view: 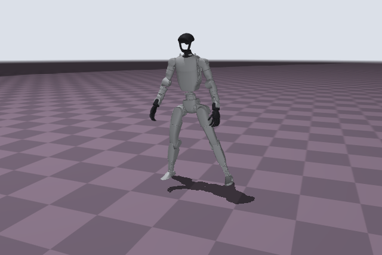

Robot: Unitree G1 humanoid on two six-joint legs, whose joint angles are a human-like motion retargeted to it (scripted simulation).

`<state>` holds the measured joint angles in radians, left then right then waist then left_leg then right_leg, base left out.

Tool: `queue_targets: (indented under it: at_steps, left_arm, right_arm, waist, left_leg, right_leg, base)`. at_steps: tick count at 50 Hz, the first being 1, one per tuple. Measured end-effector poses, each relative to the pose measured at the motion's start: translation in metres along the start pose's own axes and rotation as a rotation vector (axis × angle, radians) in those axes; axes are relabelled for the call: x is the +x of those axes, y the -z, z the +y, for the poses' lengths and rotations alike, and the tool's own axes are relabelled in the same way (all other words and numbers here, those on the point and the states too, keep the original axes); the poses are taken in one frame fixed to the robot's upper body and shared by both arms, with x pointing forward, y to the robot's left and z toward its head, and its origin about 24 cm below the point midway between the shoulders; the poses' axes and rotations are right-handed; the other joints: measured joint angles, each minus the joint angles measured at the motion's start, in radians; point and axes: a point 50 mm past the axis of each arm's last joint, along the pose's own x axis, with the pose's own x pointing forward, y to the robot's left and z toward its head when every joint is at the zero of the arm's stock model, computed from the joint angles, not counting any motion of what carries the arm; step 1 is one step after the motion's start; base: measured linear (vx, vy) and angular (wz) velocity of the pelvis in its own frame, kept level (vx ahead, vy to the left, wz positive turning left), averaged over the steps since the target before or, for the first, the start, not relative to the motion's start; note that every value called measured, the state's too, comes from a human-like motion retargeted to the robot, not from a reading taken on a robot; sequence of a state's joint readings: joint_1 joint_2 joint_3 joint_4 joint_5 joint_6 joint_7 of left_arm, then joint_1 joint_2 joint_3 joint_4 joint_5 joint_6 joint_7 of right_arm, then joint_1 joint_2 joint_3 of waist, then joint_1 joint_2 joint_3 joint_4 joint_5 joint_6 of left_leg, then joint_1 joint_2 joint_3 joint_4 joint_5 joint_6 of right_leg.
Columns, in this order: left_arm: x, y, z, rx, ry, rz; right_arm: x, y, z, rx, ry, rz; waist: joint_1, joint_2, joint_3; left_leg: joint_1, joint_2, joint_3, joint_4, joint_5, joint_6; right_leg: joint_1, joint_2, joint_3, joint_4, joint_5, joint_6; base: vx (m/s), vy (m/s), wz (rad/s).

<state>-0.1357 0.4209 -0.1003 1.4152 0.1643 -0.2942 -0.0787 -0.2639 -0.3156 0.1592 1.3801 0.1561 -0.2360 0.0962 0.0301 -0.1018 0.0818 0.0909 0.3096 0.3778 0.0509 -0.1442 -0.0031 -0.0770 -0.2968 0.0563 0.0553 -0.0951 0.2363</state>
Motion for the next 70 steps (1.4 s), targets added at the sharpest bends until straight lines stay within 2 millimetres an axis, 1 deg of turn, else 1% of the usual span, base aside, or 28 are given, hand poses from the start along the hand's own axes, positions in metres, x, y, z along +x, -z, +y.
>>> queue_targets:
  at_steps: [2,7,9,11,13,15,17,20,22,24,27,30,35,43,45,48,50,52,53,55,57,58,60,63,65,67,68,70]
  left_arm:
    - [0.002,-0.005,-0.009,0.081,0.062,-0.003]
    - [0.008,-0.027,-0.024,0.236,0.147,-0.055]
    - [0.009,-0.035,-0.027,0.125,0.152,-0.096]
    - [0.01,-0.039,-0.031,0.022,0.157,-0.111]
    - [0.009,-0.038,-0.036,-0.017,0.161,-0.105]
    - [0.008,-0.032,-0.042,-0.005,0.168,-0.089]
    - [0.007,-0.024,-0.048,0.125,0.181,-0.063]
    - [0.006,-0.019,-0.051,0.152,0.199,-0.044]
    - [0.003,-0.008,-0.048,0.182,0.232,-0.002]
    - [0.005,-0.014,-0.04,0.092,0.211,-0.013]
    - [0.006,-0.017,-0.036,0.049,0.169,-0.035]
    - [0.006,-0.021,-0.038,-0.008,0.147,-0.051]
    - [0.006,-0.021,-0.042,0.014,0.183,-0.048]
    - [0.005,-0.019,-0.019,0.056,0.098,-0.056]
    - [0.005,-0.017,-0.013,0.104,0.069,-0.034]
    - [0.006,-0.024,-0.004,0.091,0.011,-0.073]
    - [0.006,-0.029,-0.001,0.084,-0.024,-0.102]
    - [0.006,-0.025,-0.005,0.103,-0.017,-0.086]
    - [0.006,-0.026,-0.005,0.081,-0.022,-0.091]
    - [0.006,-0.025,-0.005,0.056,-0.013,-0.079]
    - [0.005,-0.014,-0.009,0.106,0.03,-0.017]
    - [0.005,-0.012,-0.009,0.087,0.036,0.001]
    - [0.005,-0.011,-0.007,0.023,0.036,0.014]
    - [0.005,-0.008,-0.007,-0.056,0.029,0.049]
    - [0.004,-0.002,-0.011,-0.037,0.037,0.081]
    - [0.005,-0.005,-0.01,-0.107,0.027,0.068]
    - [0.005,-0.003,-0.013,-0.075,0.042,0.079]
    - [0.006,-0.008,-0.017,-0.132,0.054,0.058]
  right_arm:
    - [0.0,-0.002,-0.001,0.038,0.021,-0.011]
    - [-0.004,0.014,-0.001,0.195,0.051,0.014]
    - [-0.006,0.023,-0.001,0.175,0.061,0.051]
    - [-0.008,0.03,-0.001,0.133,0.066,0.092]
    - [-0.009,0.034,-0.003,0.103,0.077,0.114]
    - [-0.01,0.035,-0.004,0.083,0.092,0.116]
    - [-0.009,0.032,-0.002,0.125,0.091,0.082]
    - [-0.009,0.034,0.002,0.129,0.077,0.09]
    - [-0.01,0.042,0.014,0.134,0.058,0.124]
    - [-0.011,0.044,0.02,0.09,0.02,0.151]
    - [-0.012,0.046,0.022,0.059,0.003,0.14]
    - [-0.012,0.047,0.016,-0.004,0.004,0.143]
    - [-0.013,0.047,-0.001,-0.047,0.044,0.178]
    - [-0.016,0.048,-0.015,0.038,0.132,0.151]
    - [-0.018,0.051,-0.018,0.08,0.152,0.158]
    - [-0.019,0.05,-0.024,0.069,0.176,0.144]
    - [-0.019,0.048,-0.028,0.055,0.2,0.135]
    - [-0.019,0.049,-0.029,0.062,0.226,0.148]
    - [-0.018,0.047,-0.028,0.051,0.227,0.149]
    - [-0.015,0.043,-0.023,0.046,0.212,0.151]
    - [-0.014,0.043,-0.014,0.098,0.184,0.14]
    - [-0.012,0.04,-0.008,0.099,0.155,0.132]
    - [-0.009,0.033,0.003,0.082,0.101,0.102]
    - [-0.007,0.03,0.01,0.088,0.046,0.095]
    - [-0.008,0.033,0.014,0.119,0.044,0.094]
    - [-0.008,0.035,0.016,0.073,0.021,0.106]
    - [-0.009,0.038,0.016,0.088,0.027,0.112]
    - [-0.01,0.041,0.015,0.033,0.005,0.131]
  waist:
    - [0.012,-0.022,0.013]
    - [0.084,-0.048,0.015]
    - [0.108,-0.043,0.009]
    - [0.12,-0.02,0.002]
    - [0.119,0.016,-0.008]
    - [0.104,0.05,-0.021]
    - [0.083,0.062,-0.034]
    - [0.068,0.063,-0.04]
    - [0.044,0.049,-0.048]
    - [0.072,0.041,-0.044]
    - [0.1,0.033,-0.041]
    - [0.112,0.036,-0.038]
    - [0.111,0.023,-0.032]
    - [0.072,-0.032,-0.052]
    - [0.041,-0.034,-0.057]
    - [0.043,-0.025,-0.054]
    - [0.041,-0.016,-0.047]
    - [0.014,-0.012,-0.044]
    - [0.016,-0.01,-0.041]
    - [0.023,-0.006,-0.033]
    - [0.005,0.0,-0.032]
    - [0.011,0.009,-0.03]
    - [0.027,0.017,-0.017]
    - [0.006,0.036,-0.017]
    - [-0.032,0.033,-0.027]
    - [-0.015,0.036,-0.035]
    - [-0.03,0.03,-0.042]
    - [-0.009,0.029,-0.048]
  left_leg:
    - [-0.002,-0.044,0.029,0.051,-0.068,0.021]
    - [-0.026,-0.21,-0.007,0.099,-0.173,0.06]
    - [-0.036,-0.28,-0.008,0.093,-0.2,0.06]
    - [-0.043,-0.334,-0.01,0.061,-0.209,0.034]
    - [-0.047,-0.37,-0.046,0.005,-0.18,0.025]
    - [-0.048,-0.38,-0.103,-0.053,-0.125,0.049]
    - [-0.043,-0.374,-0.133,-0.083,-0.103,0.084]
    - [-0.039,-0.359,-0.139,-0.084,-0.1,0.078]
    - [-0.073,-0.339,-0.143,0.008,-0.129,-0.016]
    - [-0.048,-0.343,-0.139,-0.051,-0.093,-0.011]
    - [-0.034,-0.357,-0.115,-0.062,-0.101,-0.019]
    - [-0.022,-0.35,-0.083,-0.055,-0.132,-0.009]
    - [-0.005,-0.319,-0.047,-0.018,-0.171,0.025]
    - [-0.006,-0.158,-0.046,0.024,-0.182,0.009]
    - [-0.065,-0.095,-0.066,0.116,-0.213,-0.032]
    - [-0.039,-0.051,-0.052,0.033,-0.115,-0.021]
    - [-0.018,-0.05,-0.034,-0.023,-0.064,-0.028]
    - [-0.051,-0.064,-0.032,0.035,-0.105,-0.095]
    - [-0.036,-0.084,-0.025,-0.003,-0.102,-0.095]
    - [-0.005,-0.124,-0.005,-0.071,-0.086,-0.101]
    - [-0.037,-0.136,0.005,-0.002,-0.111,-0.127]
    - [-0.027,-0.143,0.01,-0.026,-0.099,-0.115]
    - [0.009,-0.161,0.035,-0.077,-0.082,-0.103]
    - [-0.003,-0.173,0.024,-0.088,-0.076,-0.097]
    - [-0.055,-0.18,0.01,0.003,-0.118,-0.111]
    - [-0.028,-0.204,0.012,-0.071,-0.089,-0.088]
    - [-0.052,-0.215,0.006,-0.027,-0.107,-0.1]
    - [-0.024,-0.248,0.005,-0.091,-0.079,-0.075]
  right_leg:
    - [-0.043,-0.003,0.017,0.094,-0.026,0.016]
    - [-0.026,0.006,0.027,0.056,-0.006,0.006]
    - [-0.02,0.019,0.025,0.04,-0.004,-0.001]
    - [-0.014,0.05,0.019,0.03,-0.005,-0.01]
    - [-0.009,0.094,0.013,0.025,-0.005,-0.022]
    - [-0.008,0.135,0.007,0.026,-0.005,-0.033]
    - [-0.011,0.152,0.005,0.031,-0.003,-0.033]
    - [-0.011,0.158,0.006,0.035,-0.003,-0.033]
    - [0.0,0.158,-0.008,0.039,-0.009,-0.023]
    - [0.018,0.163,0.013,-0.01,0.011,-0.021]
    - [-0.001,0.149,0.028,0.022,0.004,0.012]
    - [-0.006,0.136,0.037,0.032,0.001,0.025]
    - [-0.01,0.08,0.042,0.04,-0.003,0.014]
    - [-0.01,-0.022,-0.012,0.039,-0.022,0.011]
    - [0.036,-0.046,-0.06,-0.024,-0.011,-0.001]
    - [0.032,-0.063,-0.068,-0.028,0.001,-0.001]
    - [0.027,-0.08,-0.065,-0.032,0.02,0.0]
    - [0.032,-0.113,-0.098,-0.031,0.045,-0.004]
    - [0.022,-0.126,-0.109,-0.033,0.07,-0.006]
    - [0.005,-0.145,-0.169,-0.022,0.106,-0.018]
    - [0.003,-0.152,-0.286,0.025,0.077,-0.039]
    - [-0.009,-0.135,-0.321,0.052,0.051,-0.051]
    - [-0.093,-0.111,-0.327,0.234,-0.039,-0.069]
    - [-0.069,0.008,-0.316,0.228,-0.1,-0.088]
    - [-0.068,0.063,-0.313,0.256,-0.144,-0.098]
    - [-0.083,0.141,-0.265,0.25,-0.174,-0.117]
    - [-0.075,0.158,-0.261,0.234,-0.186,-0.12]
    - [-0.067,0.213,-0.2,0.172,-0.169,-0.141]
  base:
    - [0.05,-0.43,-0.14]
    - [0.06,-0.28,-0.21]
    - [0.07,-0.19,-0.18]
    - [0.06,-0.16,-0.14]
    - [0.07,-0.13,-0.1]
    - [0.07,-0.12,-0.03]
    - [0.06,-0.09,0.01]
    - [0.07,-0.07,0.05]
    - [0.09,-0.1,0.16]
    - [0.05,-0.04,-0.28]
    - [0.03,0.05,-0.24]
    - [0.01,0.08,-0.12]
    - [-0.01,0.19,0.02]
    - [-0.01,0.28,0.4]
    - [-0.01,0.41,0.82]
    - [-0.02,0.5,0.28]
    - [-0.04,0.58,0.22]
    - [-0.05,0.6,0.29]
    - [-0.05,0.61,-0.16]
    - [-0.05,0.58,-0.32]
    - [-0.04,0.51,-0.12]
    - [-0.03,0.47,-0.49]
    - [-0.03,0.41,-0.61]
    - [-0.04,0.32,0.1]
    - [-0.01,0.26,0.42]
    - [0.0,0.22,0.01]
    - [0.01,0.21,0.2]
    - [0.02,0.19,-0.07]
